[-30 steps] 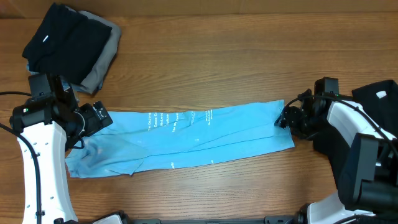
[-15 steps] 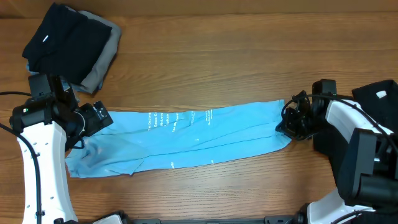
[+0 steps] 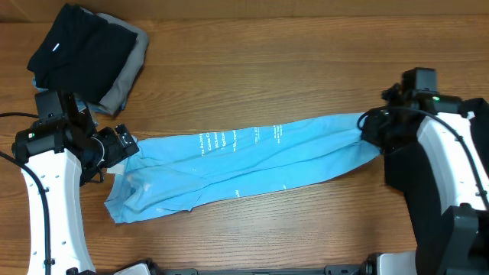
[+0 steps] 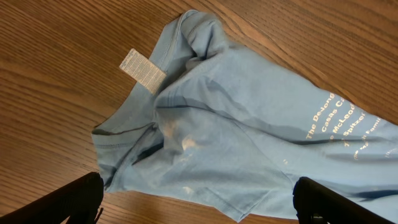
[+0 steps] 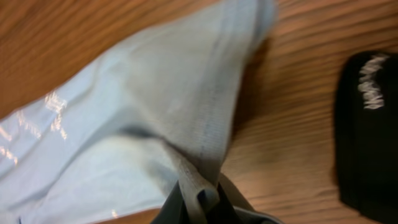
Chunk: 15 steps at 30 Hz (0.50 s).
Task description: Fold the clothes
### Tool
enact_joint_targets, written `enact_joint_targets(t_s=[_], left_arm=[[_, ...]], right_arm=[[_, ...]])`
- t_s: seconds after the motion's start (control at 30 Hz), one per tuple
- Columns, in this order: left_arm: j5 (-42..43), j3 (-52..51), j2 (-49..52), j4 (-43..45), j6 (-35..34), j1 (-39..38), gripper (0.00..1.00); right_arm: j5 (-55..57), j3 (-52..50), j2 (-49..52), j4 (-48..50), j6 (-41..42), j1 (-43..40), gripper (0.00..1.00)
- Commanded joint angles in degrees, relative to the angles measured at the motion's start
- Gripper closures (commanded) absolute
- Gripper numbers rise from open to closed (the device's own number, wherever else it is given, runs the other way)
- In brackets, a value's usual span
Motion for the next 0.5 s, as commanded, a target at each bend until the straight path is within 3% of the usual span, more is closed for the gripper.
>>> enact_joint_targets(t_s=[0.0, 0.17, 0.47], left_arm=[[0.6, 0.4, 0.2, 0.1, 1.1, 0.5, 0.00], [0.6, 0.4, 0.2, 0.0, 1.1, 0.5, 0.00], [0.6, 0.4, 0.2, 0.0, 1.1, 0.5, 0.00]], right_arm=[[-1.4, 0.8, -0.5, -0.2, 0.5, 5.6, 0.96], [-5.1, 0.8, -0.5, 2.3, 1.0, 16.9, 0.96], [-4.9, 0.5, 0.6, 11.5, 11.7, 38.2, 0.96]])
